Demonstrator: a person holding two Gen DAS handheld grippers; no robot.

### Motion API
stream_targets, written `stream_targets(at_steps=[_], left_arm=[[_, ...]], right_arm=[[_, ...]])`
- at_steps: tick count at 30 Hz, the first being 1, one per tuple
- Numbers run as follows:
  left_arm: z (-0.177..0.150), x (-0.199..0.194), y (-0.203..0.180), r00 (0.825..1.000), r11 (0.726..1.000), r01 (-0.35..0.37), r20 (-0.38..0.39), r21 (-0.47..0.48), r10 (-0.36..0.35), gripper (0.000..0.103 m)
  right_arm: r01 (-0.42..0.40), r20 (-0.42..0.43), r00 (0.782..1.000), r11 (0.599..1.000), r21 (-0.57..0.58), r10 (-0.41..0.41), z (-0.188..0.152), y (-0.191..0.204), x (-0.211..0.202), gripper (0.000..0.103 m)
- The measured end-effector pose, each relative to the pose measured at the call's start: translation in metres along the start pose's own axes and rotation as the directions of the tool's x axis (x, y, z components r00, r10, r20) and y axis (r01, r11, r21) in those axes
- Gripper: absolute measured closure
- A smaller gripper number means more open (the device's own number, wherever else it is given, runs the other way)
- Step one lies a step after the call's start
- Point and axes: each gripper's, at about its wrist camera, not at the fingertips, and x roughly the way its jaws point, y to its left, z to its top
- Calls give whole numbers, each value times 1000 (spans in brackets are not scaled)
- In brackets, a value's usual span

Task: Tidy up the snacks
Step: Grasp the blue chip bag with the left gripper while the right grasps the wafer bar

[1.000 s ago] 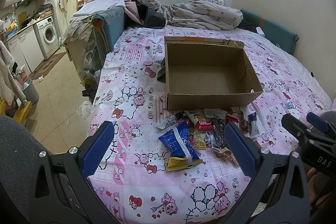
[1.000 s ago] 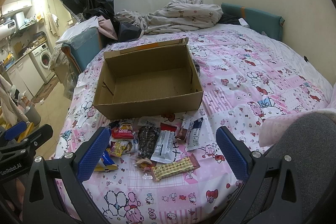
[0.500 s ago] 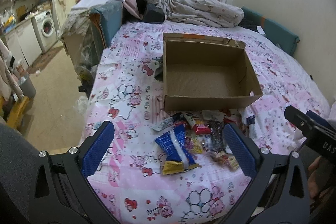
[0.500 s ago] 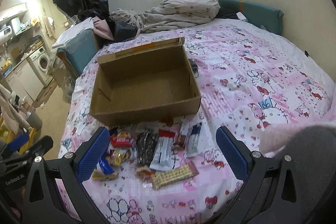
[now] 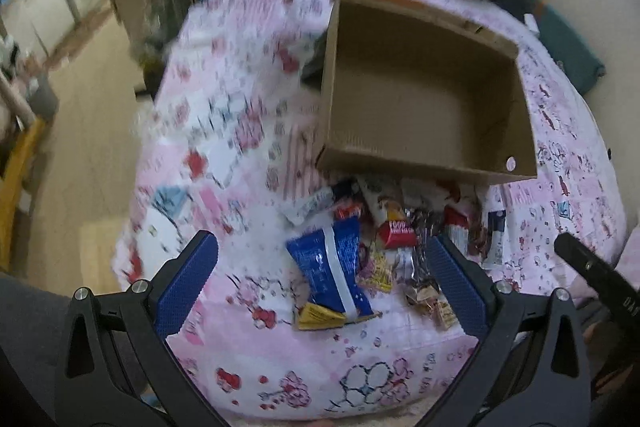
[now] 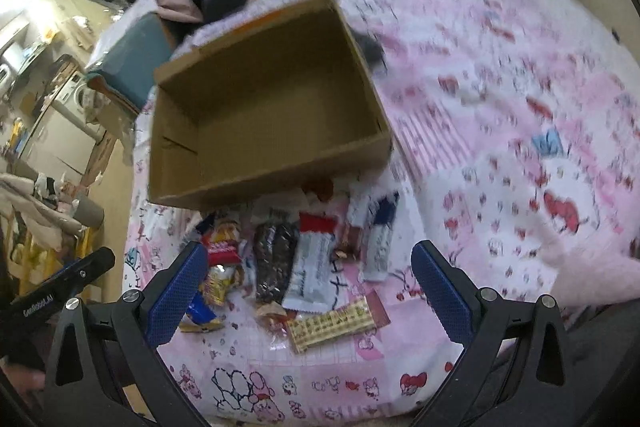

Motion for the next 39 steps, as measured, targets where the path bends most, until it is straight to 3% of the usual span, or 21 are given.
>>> stream_targets(at_steps=[5,7,11,15,18,20,21,25,28,29,31,34,39], left_arm=[[-5,32,6,994,996,11,-110,-84,-21,2],[-11,47,7,986,994,12,-162,-107,-29,8],[-20,75,15,970,988,-31,-245,-148,-6,14],[-33,102,26,943,972,-2,-324,-237,-78,25],[-37,117,27,932,970,-4,-353,-245,-85,41],[-39,116,29,936,970,-25,-345,-242,-62,55],[-40,115,29,938,972,-32,-344,-233,-51,70],[-43,103,32,941,975,-35,-336,-221,-42,74],[-40,83,31,949,978,-52,-313,-202,-15,75],[-39,75,31,953,979,-49,-302,-199,-14,75],[-35,64,29,960,981,-35,-279,-192,-20,75],[-30,52,27,970,982,-12,-242,-189,-35,75],[-22,55,41,969,974,22,-237,-225,-76,75]], right_arm=[[4,-58,998,992,123,3,-3,-26,18,0],[-5,-83,996,985,170,20,-6,-33,23,0],[-7,-108,994,983,183,28,-9,-37,27,0],[-12,-110,993,982,190,33,-7,-39,30,0],[-17,-119,992,978,206,42,-6,-41,34,0],[-22,-124,991,977,213,49,-5,-42,36,0],[-23,-126,991,976,215,51,-5,-42,36,0],[-11,-170,984,970,241,54,-9,-49,41,0],[-23,-263,959,955,295,104,-18,-55,56,1],[-29,-290,949,951,309,123,-21,-56,60,5],[-16,-341,931,944,328,134,-29,-57,70,34],[11,-396,905,925,380,152,-41,-58,85,47],[71,-413,905,919,388,105,-49,-52,104,50]])
